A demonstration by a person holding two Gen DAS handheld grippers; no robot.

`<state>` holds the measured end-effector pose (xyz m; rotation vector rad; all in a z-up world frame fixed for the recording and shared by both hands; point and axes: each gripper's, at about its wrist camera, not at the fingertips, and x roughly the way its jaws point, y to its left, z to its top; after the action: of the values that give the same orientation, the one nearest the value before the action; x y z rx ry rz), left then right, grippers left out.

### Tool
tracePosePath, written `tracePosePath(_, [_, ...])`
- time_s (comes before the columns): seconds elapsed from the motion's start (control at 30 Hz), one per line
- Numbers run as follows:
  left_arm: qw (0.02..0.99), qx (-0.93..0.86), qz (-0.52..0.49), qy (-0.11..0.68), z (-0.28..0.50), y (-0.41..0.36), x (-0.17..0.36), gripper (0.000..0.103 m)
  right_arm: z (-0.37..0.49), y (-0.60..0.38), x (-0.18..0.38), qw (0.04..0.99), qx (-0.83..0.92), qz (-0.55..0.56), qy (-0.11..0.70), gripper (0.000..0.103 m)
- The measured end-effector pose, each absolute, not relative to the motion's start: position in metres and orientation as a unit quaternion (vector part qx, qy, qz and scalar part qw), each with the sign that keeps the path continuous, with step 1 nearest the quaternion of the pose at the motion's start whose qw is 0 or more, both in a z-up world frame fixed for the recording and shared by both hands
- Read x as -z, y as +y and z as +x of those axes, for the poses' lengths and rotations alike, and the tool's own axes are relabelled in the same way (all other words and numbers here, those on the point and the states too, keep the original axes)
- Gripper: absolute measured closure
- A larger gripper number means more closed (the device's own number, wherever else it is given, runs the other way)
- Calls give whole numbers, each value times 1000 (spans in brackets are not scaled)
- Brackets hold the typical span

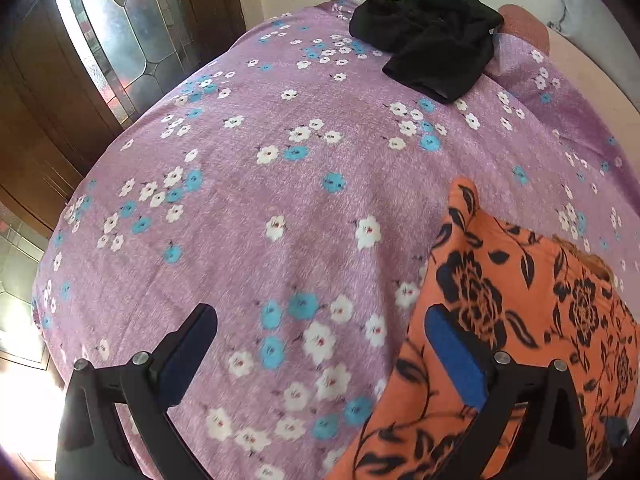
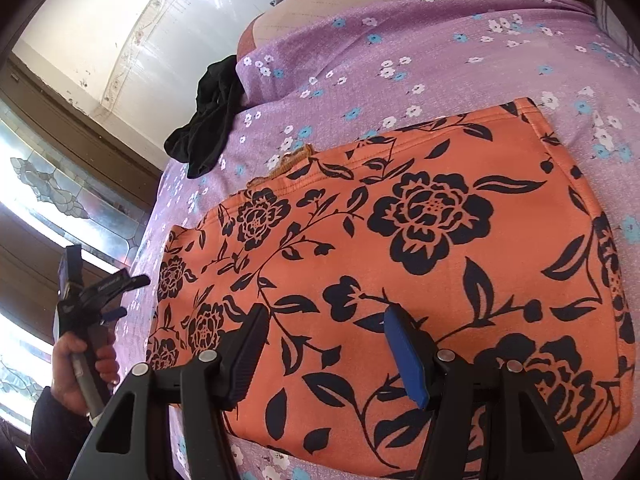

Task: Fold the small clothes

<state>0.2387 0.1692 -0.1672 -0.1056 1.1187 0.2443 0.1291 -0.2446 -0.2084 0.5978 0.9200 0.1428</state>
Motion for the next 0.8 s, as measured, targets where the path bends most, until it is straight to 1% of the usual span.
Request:
tracePosePath(0.07, [839,-101,-41,533,211,172,163,0,124,-250,206,854,-61,287,431,39])
tracePosePath(0.13, [840,-88,-53,533,183,175,156,0,120,-255,204,854,-58,291,427,39])
tracePosePath(0.23, [840,-54,-107,529,142,179,151,0,112,-256,199,858,-63,293,417,39])
tracePosePath(0.37, [833,-30,-173,525,110,173,162,1,101,-244,191,868,-86,284,398,39])
tracePosePath(0.4, [832,-28,-184,523,107,170,167,6,99,-239,190,869,-94,281,396,39])
tracePosePath(0.43, [829,-26,-195,523,104,167,172,14,97,-234,190,870,-98,280,394,40])
tracePosePath(0.47, [823,-22,-210,528,104,164,178,17,94,-230,190,871,-101,279,393,40])
tracePosePath(0.63, [791,-17,-301,532,101,156,207,18,90,-207,193,873,-117,247,404,41])
tracePosePath(0.7, [786,-31,-333,519,103,159,216,18,91,-202,197,873,-113,233,413,41])
tracePosePath(0.8, [796,-45,-362,482,110,162,216,16,96,-203,208,868,-101,231,428,41])
